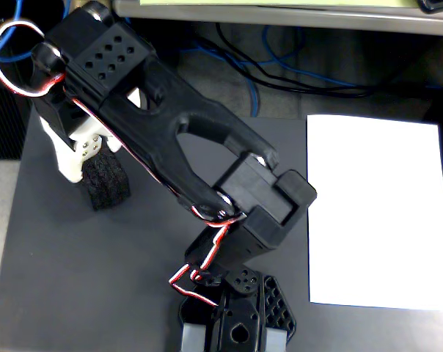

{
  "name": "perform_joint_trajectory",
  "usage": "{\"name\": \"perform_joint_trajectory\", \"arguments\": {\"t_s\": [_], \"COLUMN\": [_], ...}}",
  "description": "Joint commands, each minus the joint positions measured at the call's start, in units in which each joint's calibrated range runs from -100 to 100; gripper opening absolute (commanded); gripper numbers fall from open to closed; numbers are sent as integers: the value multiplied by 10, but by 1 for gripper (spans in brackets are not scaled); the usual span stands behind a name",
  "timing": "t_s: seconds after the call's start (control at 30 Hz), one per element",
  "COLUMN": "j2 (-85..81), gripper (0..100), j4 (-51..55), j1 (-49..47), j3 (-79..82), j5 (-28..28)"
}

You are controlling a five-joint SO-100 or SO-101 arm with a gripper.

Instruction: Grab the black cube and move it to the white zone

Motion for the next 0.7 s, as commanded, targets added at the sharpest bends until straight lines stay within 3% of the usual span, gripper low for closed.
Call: {"name": "perform_joint_trajectory", "arguments": {"t_s": [0.0, 0.07, 0.17, 0.27, 0.4, 0.67], "j2": [-4, -4, -4, 7, 140, 157], "gripper": [21, 23, 35, 36, 36, 36], "j4": [-9, -10, -46, -79, -109, -108], "j1": [-6, 1, 1, 29, 81, 80], "j3": [-38, -39, -32, -30, -49, -55], "j5": [6, 33, 40, 53, 67, 64]}}
